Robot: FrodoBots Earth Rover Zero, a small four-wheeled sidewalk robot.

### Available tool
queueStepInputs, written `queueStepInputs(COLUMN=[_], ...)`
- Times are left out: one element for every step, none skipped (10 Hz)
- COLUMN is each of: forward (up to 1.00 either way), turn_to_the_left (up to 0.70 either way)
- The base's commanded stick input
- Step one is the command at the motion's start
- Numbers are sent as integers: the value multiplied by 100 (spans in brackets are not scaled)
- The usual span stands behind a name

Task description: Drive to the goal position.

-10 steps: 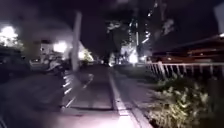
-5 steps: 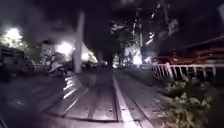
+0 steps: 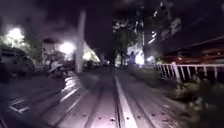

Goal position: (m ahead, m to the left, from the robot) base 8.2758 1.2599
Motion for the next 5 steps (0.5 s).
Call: queueStepInputs(forward=[45, 45, 45, 45, 45], turn_to_the_left=[0, 0, 0, 0, 0])
